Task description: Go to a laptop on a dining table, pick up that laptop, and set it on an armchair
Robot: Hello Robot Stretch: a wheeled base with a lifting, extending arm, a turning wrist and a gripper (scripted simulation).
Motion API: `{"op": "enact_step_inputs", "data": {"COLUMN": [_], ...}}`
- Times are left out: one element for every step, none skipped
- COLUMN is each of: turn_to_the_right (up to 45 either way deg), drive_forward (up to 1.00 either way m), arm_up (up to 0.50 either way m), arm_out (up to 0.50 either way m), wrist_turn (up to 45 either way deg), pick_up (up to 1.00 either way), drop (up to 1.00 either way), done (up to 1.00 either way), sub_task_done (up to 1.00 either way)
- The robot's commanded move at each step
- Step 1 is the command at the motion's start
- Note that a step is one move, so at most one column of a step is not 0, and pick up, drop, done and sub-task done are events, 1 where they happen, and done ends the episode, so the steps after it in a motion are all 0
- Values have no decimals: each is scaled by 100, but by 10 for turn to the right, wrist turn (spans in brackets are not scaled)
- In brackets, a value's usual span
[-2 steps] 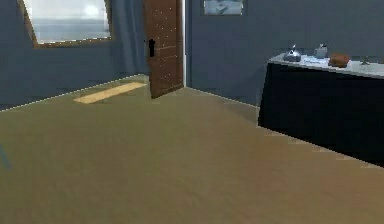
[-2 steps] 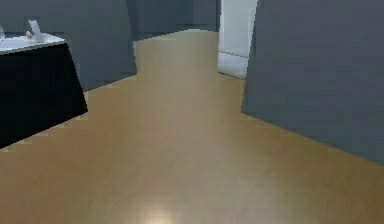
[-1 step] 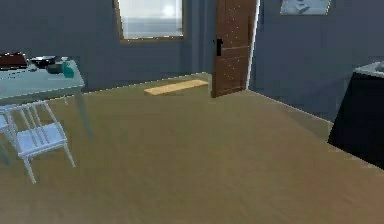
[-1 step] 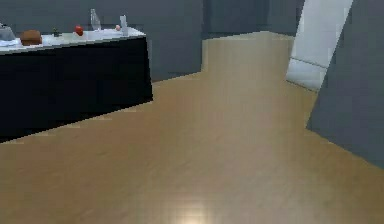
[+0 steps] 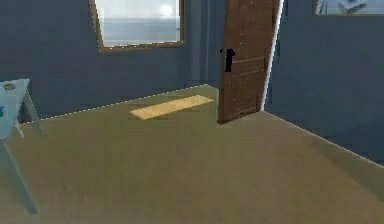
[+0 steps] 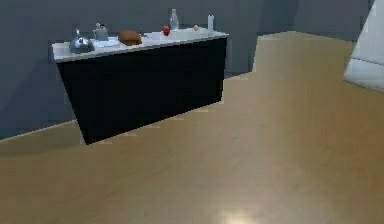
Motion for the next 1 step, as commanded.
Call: {"op": "enact_step_inputs", "data": {"turn_to_the_right": [0], "drive_forward": [100], "arm_up": [0], "arm_out": [0], "wrist_turn": [0], "pick_up": [0], "drop": [0], "done": [0], "sub_task_done": [0]}}
